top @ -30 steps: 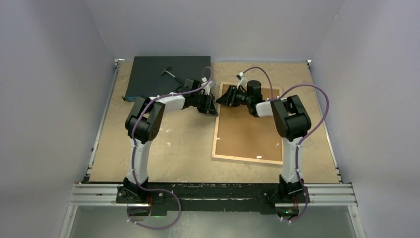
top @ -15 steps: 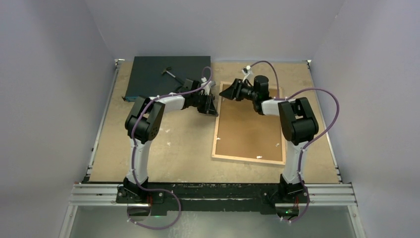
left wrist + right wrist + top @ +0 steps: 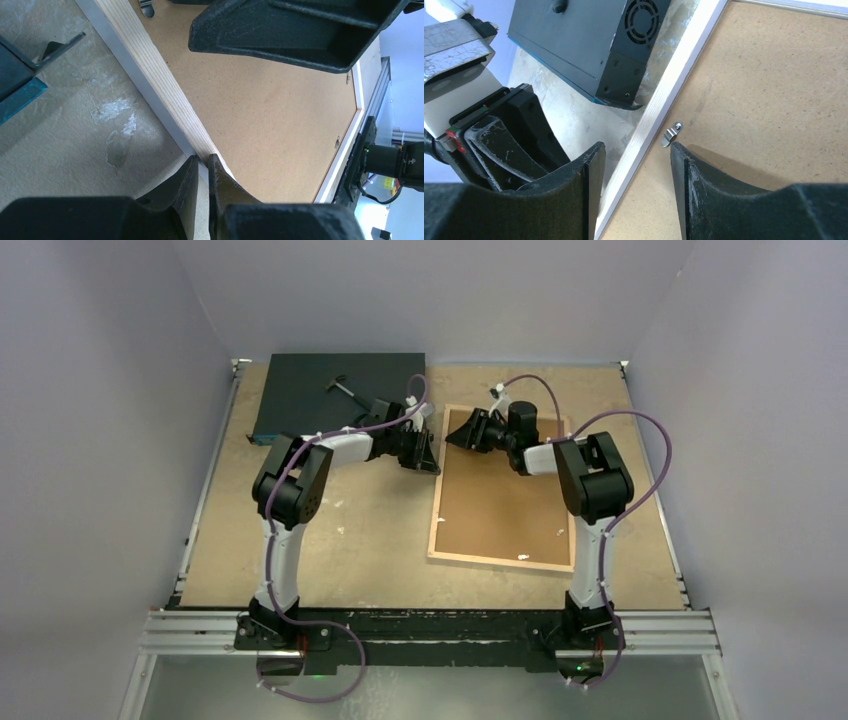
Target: Put the photo into the frame
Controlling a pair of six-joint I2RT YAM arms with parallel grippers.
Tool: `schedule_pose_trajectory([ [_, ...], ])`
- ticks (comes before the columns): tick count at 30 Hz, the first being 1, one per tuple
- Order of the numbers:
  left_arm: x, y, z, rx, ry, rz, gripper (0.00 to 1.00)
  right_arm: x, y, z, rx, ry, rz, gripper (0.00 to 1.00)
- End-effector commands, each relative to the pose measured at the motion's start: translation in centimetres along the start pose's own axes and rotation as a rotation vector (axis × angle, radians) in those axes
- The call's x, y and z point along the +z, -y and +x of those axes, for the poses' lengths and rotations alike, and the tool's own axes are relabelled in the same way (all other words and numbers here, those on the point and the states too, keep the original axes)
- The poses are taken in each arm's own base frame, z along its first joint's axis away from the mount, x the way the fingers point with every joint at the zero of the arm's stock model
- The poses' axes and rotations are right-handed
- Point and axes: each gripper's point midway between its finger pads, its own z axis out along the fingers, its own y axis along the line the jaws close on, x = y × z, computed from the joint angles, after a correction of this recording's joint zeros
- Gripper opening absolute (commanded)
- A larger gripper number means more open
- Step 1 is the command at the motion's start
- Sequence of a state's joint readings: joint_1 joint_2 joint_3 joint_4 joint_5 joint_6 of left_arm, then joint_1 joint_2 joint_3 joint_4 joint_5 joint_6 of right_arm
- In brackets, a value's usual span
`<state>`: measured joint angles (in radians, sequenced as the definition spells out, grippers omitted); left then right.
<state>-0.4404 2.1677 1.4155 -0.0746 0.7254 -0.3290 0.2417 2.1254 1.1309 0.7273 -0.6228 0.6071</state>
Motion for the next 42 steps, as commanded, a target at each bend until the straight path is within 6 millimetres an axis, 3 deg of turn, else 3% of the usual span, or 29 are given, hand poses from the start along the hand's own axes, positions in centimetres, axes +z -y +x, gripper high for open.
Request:
schedule_pose_trajectory([
  [1,0.1,-0.4,0.0,0.014,0.010,-0.030,0.08,0.5,0.4,-0.9,-0.035,0.028,0.014,0.53],
  [14,0.0,-0.3,0.0,0.014,0.011,-0.027,0.07,1.1,0.2,1.0,-0.019,-0.014,0.018,0.52],
  [42,0.0,-0.1,0.1,0.014,0.008,-0.016,0.06,2.6,0.3,1.4,0.015,0.001,0.020,0.50],
])
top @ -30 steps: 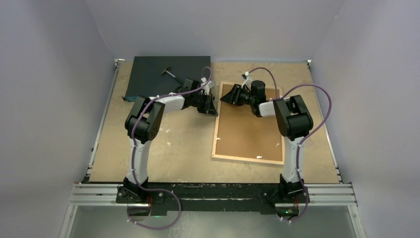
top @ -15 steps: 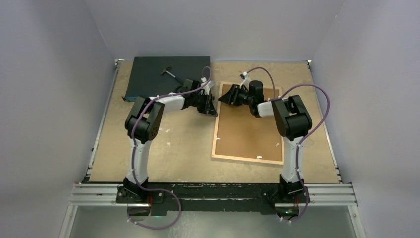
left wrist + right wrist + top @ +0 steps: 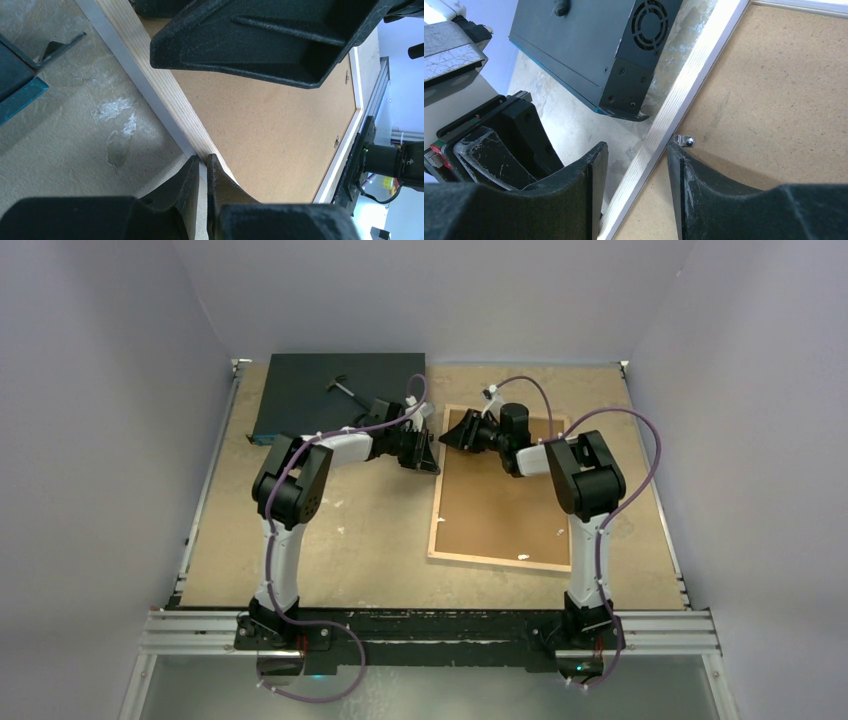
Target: Put the photo into the frame
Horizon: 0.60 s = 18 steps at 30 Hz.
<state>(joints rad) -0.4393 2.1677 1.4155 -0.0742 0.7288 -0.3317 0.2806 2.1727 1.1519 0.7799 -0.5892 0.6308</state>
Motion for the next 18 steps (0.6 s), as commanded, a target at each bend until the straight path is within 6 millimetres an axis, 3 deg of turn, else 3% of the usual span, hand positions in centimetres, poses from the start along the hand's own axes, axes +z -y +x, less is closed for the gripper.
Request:
schedule_pose_trajectory([
  [1,0.06,-0.11,0.16,0.017,0.006,-0.018,0.06,0.74,0.69,0.56,0.018,-0.004,0.030,0.50],
  [18,0.14,-0.11,0.31,0.011,0.002,-0.010,0.06,1.51,-0.12,1.10,0.019,-0.002,0.010,0.50],
])
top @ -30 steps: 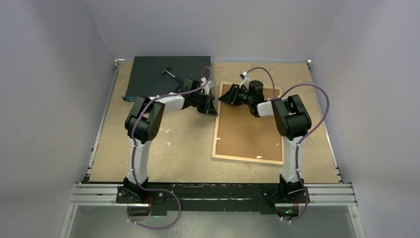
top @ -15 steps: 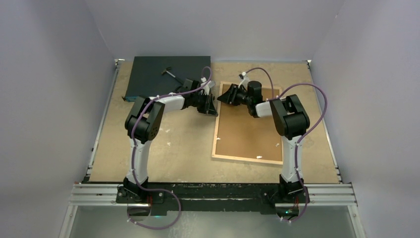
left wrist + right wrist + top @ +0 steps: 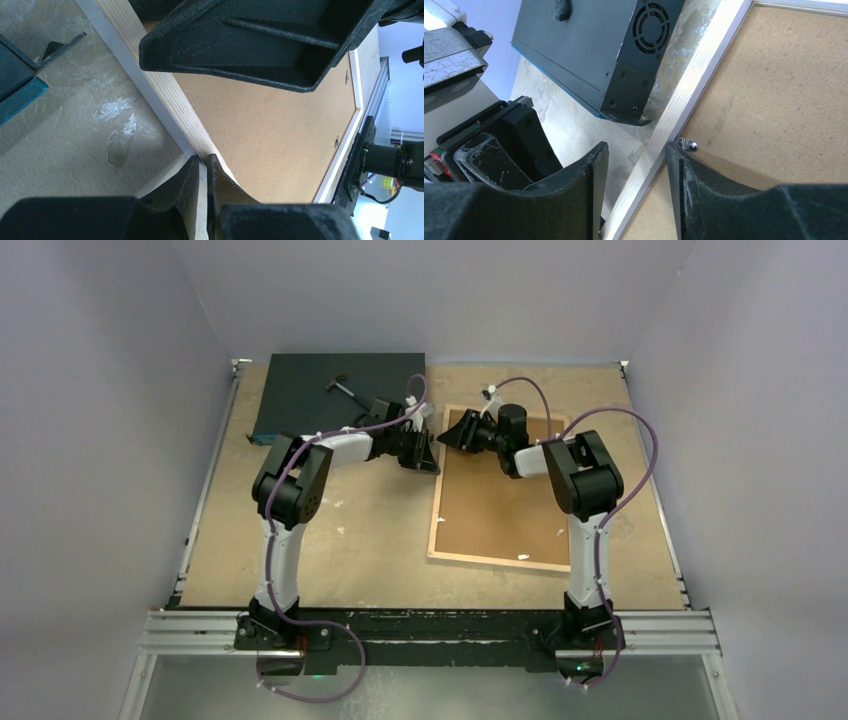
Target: Put the photo into the frame
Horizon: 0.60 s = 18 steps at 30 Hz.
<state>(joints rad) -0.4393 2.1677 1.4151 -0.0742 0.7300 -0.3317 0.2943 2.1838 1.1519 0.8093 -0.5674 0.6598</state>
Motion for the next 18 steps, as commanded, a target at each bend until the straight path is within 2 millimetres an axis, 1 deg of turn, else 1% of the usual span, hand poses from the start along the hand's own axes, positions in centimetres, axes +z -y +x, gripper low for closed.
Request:
schedule_pose_trajectory([
  [1,0.2,0.0,0.3,0.010,0.001,-0.008,0.06,1.1,-0.2,1.0,0.000,-0.021,0.000,0.50],
  [3,0.1,0.1,0.2,0.008,0.004,-0.003,0.06,1.1,-1.0,0.7,-0.005,-0.023,-0.020,0.50],
  [5,-0.2,0.6,-0.1,0.011,0.006,0.006,0.06,0.4,-2.3,0.4,-0.008,-0.037,-0.045,0.50],
  [6,-0.5,0.9,-0.3,0.014,0.003,0.010,0.06,-0.1,-3.2,-0.2,-0.007,-0.034,-0.054,0.50],
  [8,-1.3,1.7,-0.9,0.031,-0.003,0.015,0.09,-1.4,-4.1,-2.0,-0.040,-0.008,-0.037,0.53],
  [11,-2.9,2.7,-2.1,0.050,0.005,0.022,0.14,-3.4,-5.1,-5.4,-0.076,0.056,0.011,0.59],
  [13,-4.0,3.2,-2.7,0.077,0.007,0.016,0.16,-4.4,-4.3,-8.1,-0.122,0.110,0.132,0.67],
  [15,-4.8,3.2,-2.4,0.110,-0.010,0.002,0.17,-5.4,-2.7,-10.1,-0.156,0.133,0.257,0.75],
  [16,-5.0,3.1,-2.0,0.125,-0.027,-0.007,0.17,-6.0,-1.8,-11.2,-0.164,0.147,0.318,0.79],
  [18,-5.3,2.5,-0.6,0.158,-0.074,-0.034,0.17,-7.4,0.3,-12.9,-0.173,0.174,0.437,0.82],
])
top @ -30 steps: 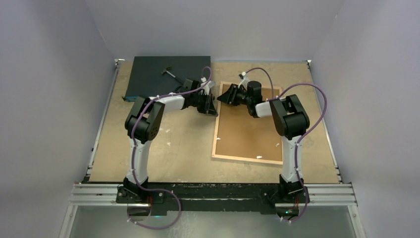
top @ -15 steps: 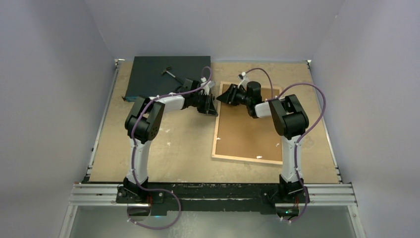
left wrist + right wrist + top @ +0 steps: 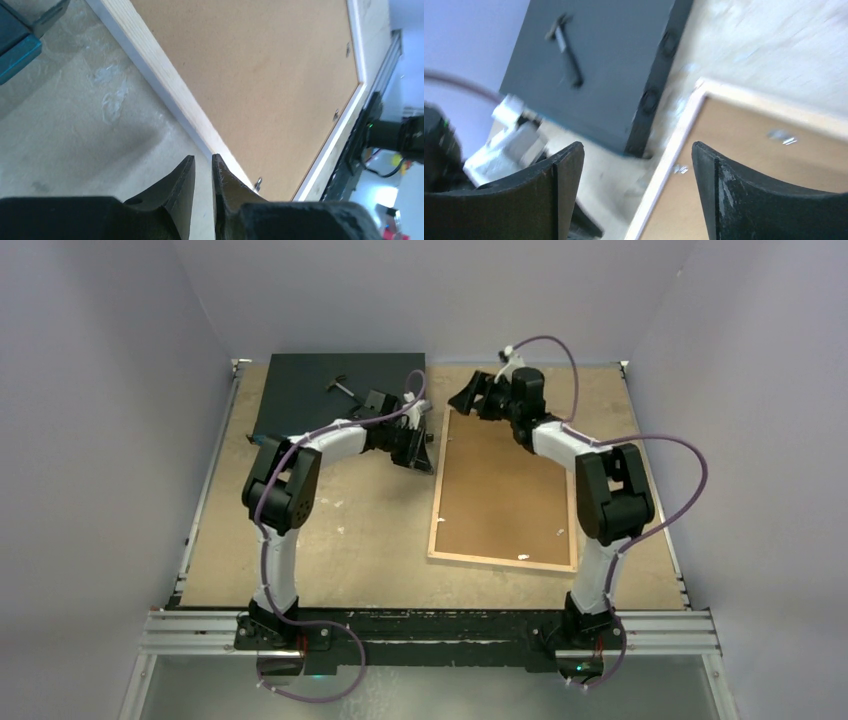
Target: Put the photo into the frame
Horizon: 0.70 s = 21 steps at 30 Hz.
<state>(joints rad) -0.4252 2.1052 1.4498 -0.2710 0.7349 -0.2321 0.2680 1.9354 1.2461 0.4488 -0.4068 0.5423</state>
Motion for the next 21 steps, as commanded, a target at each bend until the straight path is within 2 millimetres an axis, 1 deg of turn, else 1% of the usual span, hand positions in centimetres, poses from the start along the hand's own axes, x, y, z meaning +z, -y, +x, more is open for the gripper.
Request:
schedule_pose_trajectory([
  [1,-2.8,1.0,0.1,0.169,-0.037,-0.039,0.17,-2.9,6.0,-5.3,-0.074,0.085,0.335,0.85],
  [3,-2.7,0.1,1.7,0.215,-0.076,-0.071,0.17,-4.7,8.3,-6.3,-0.037,0.117,0.416,0.98],
  [4,-2.6,-0.3,2.4,0.237,-0.094,-0.087,0.17,-5.7,9.4,-6.7,-0.020,0.137,0.452,0.99],
  [7,-1.6,-1.1,4.1,0.262,-0.137,-0.107,0.16,-8.6,12.9,-6.7,0.023,0.168,0.546,0.99],
  [10,-0.3,-1.1,5.2,0.286,-0.159,-0.103,0.15,-10.2,15.1,-6.2,0.068,0.165,0.586,0.99],
  [12,0.7,-0.6,5.6,0.308,-0.169,-0.091,0.15,-10.2,15.5,-6.2,0.073,0.168,0.602,0.99],
  [14,1.7,0.5,6.1,0.331,-0.181,-0.065,0.14,-9.6,16.0,-6.3,0.081,0.159,0.610,0.99],
  [17,3.0,2.6,6.8,0.374,-0.196,-0.022,0.15,-8.4,17.0,-6.8,0.101,0.137,0.631,0.99],
  [18,3.7,3.6,7.3,0.396,-0.206,-0.004,0.14,-8.0,17.3,-6.9,0.109,0.136,0.632,0.99],
  [21,5.1,5.7,8.2,0.415,-0.221,0.052,0.14,-7.0,17.6,-7.8,0.123,0.151,0.624,0.99],
])
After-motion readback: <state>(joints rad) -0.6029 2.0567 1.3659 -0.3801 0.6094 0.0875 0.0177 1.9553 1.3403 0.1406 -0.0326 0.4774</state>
